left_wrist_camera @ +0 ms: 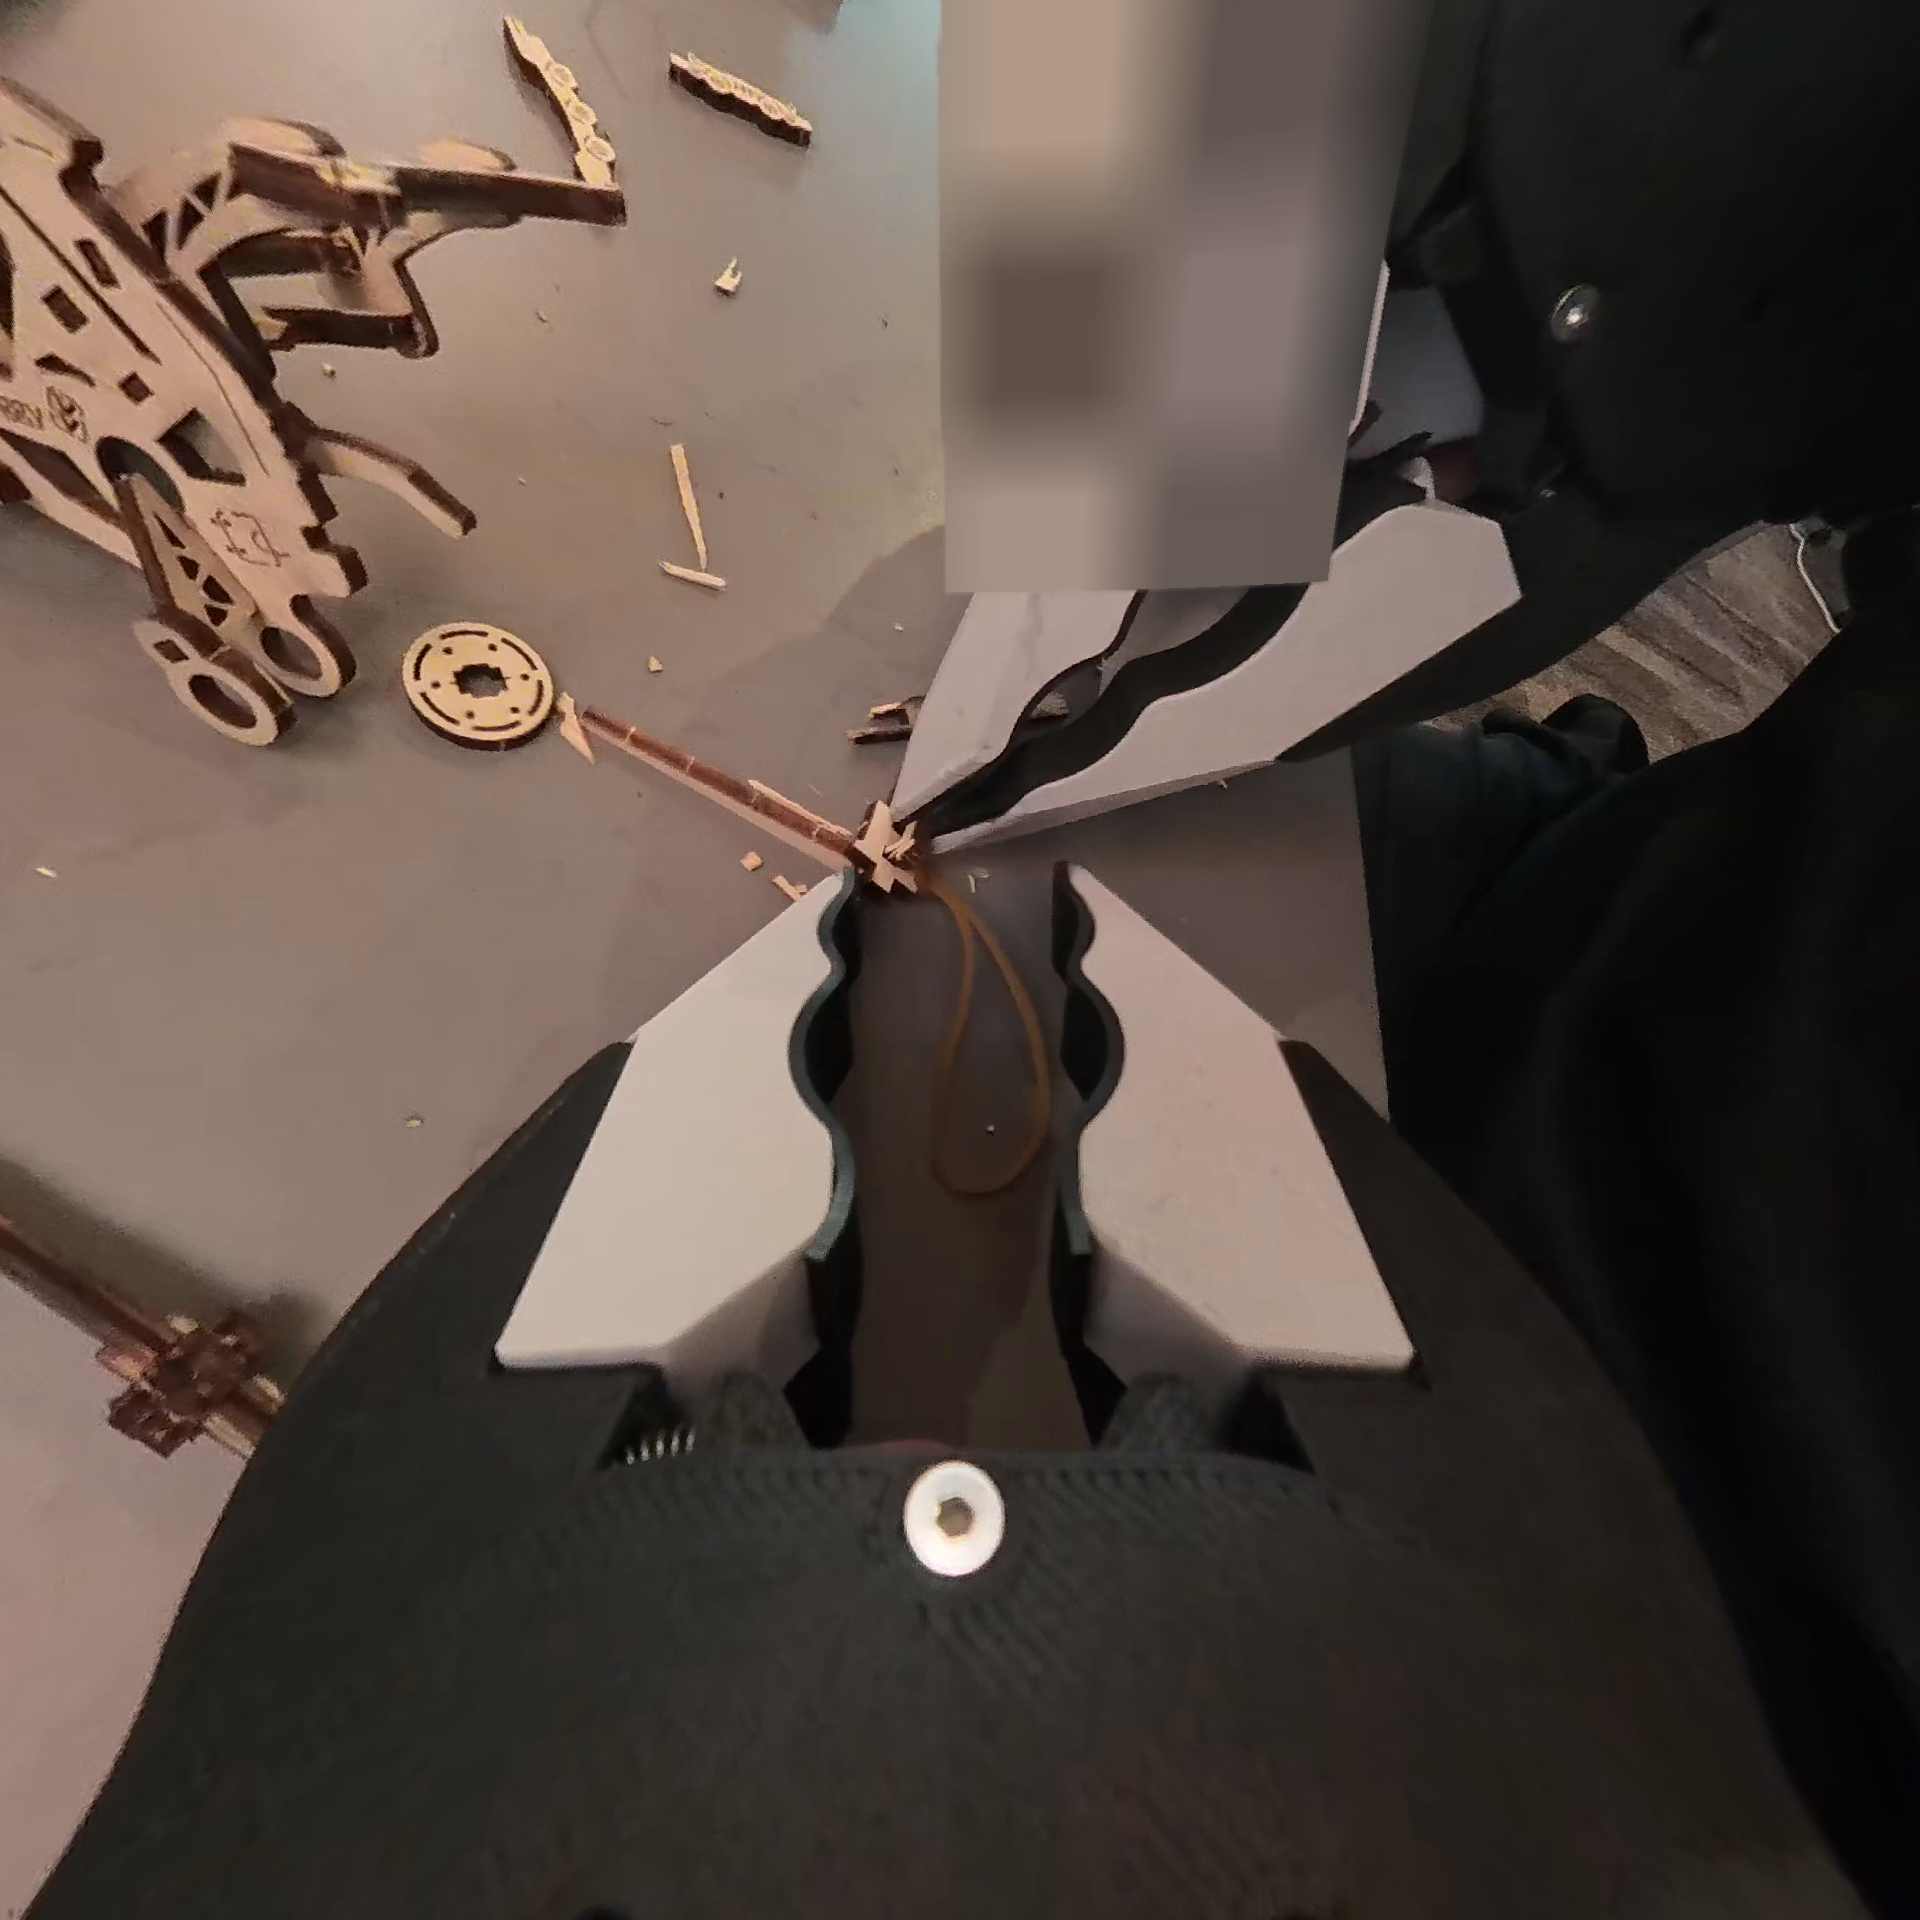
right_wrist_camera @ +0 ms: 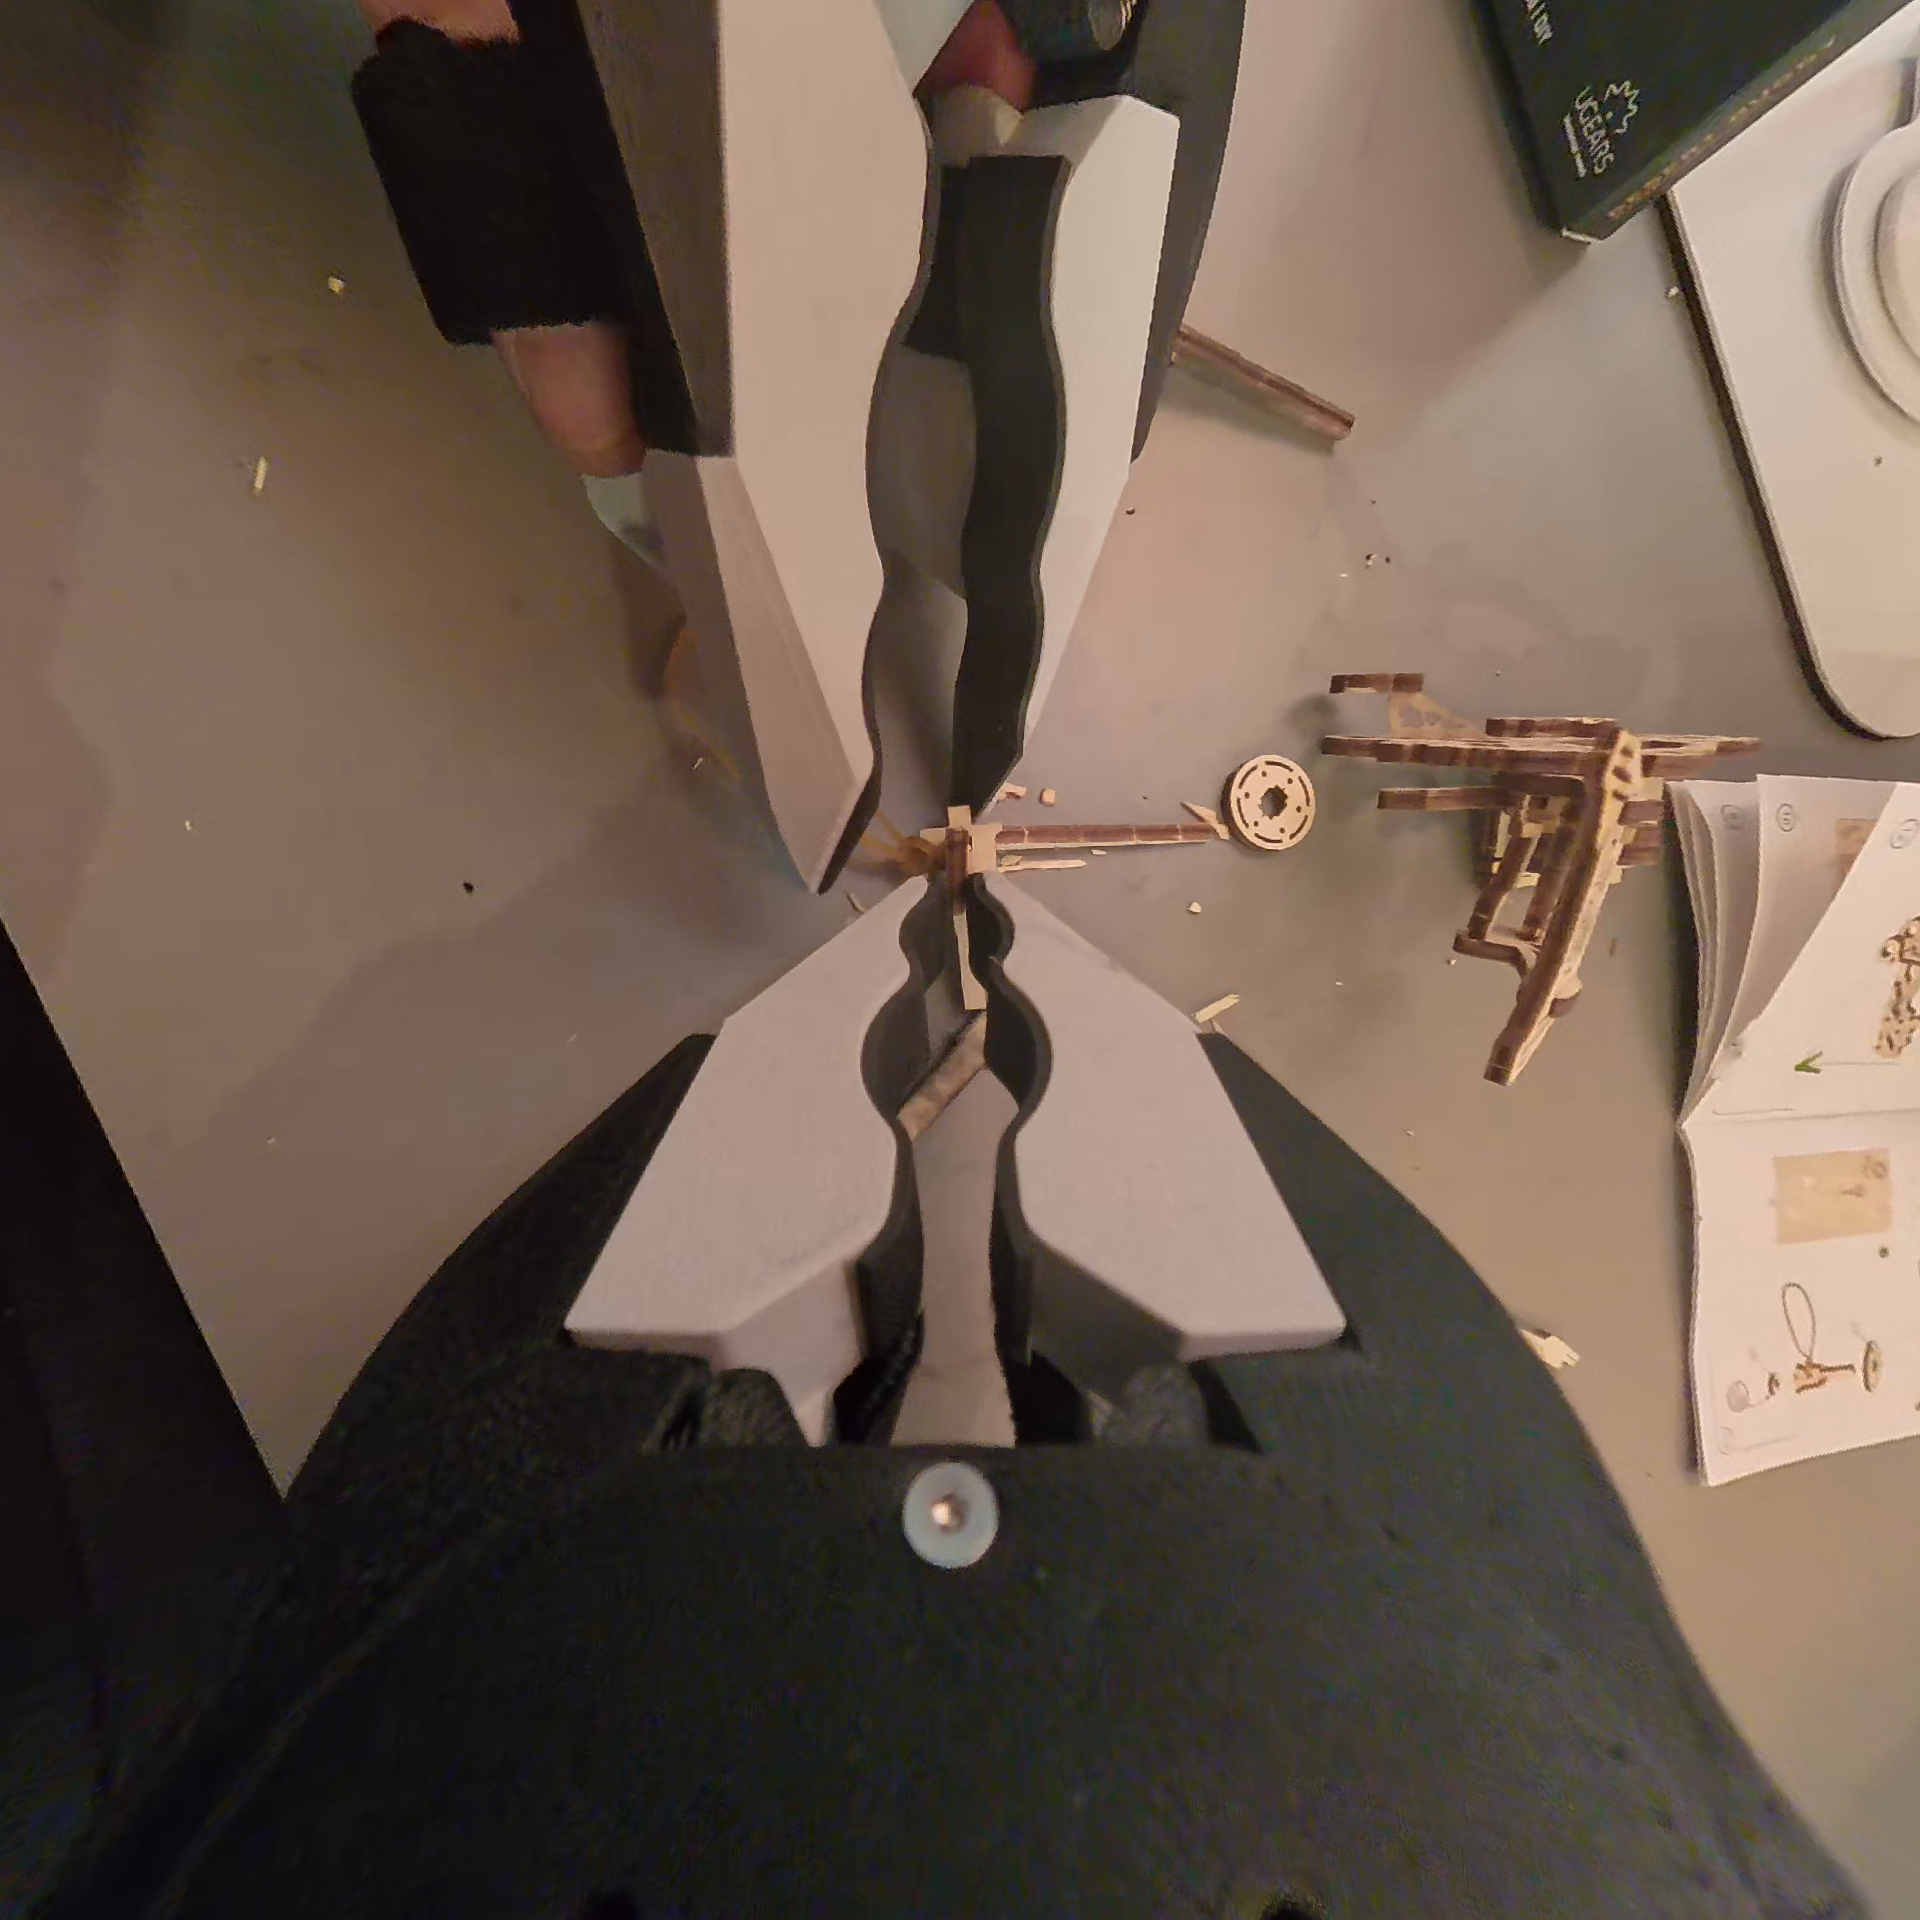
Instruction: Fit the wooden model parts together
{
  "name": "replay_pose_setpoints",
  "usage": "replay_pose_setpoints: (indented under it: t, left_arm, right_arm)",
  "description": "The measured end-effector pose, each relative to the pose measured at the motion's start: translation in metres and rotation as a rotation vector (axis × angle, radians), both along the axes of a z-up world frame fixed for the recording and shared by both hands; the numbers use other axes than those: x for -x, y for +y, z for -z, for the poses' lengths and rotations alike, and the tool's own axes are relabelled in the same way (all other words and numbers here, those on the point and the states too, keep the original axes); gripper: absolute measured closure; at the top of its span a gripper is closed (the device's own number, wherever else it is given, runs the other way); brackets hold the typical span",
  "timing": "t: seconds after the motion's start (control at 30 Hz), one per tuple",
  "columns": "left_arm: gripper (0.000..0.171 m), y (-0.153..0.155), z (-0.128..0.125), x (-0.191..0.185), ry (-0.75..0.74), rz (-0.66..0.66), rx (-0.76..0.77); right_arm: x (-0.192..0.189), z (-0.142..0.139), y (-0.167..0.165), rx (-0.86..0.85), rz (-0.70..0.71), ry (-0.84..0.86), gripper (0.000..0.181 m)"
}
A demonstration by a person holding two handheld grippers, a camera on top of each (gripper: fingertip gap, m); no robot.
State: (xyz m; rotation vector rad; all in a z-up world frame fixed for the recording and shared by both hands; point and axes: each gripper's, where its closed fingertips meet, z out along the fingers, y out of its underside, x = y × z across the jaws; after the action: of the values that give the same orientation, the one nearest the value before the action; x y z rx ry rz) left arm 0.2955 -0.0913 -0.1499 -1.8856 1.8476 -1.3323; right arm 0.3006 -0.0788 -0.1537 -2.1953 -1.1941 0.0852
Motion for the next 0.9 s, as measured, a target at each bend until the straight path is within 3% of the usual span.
replay_pose_setpoints:
  t: [0.33, 0.9]
  left_arm:
    - [0.159, 0.0106, 0.0017, -0.0032, 0.024, -0.076, 0.036]
    - [0.164, 0.0102, 0.0026, -0.0031, 0.029, -0.073, 0.035]
  right_arm:
    - [0.0007, 0.0, 0.0008, -0.015, -0.007, -0.01, 0.181]
    - [0.0014, -0.0003, 0.0003, -0.023, -0.031, -0.032, 0.18]
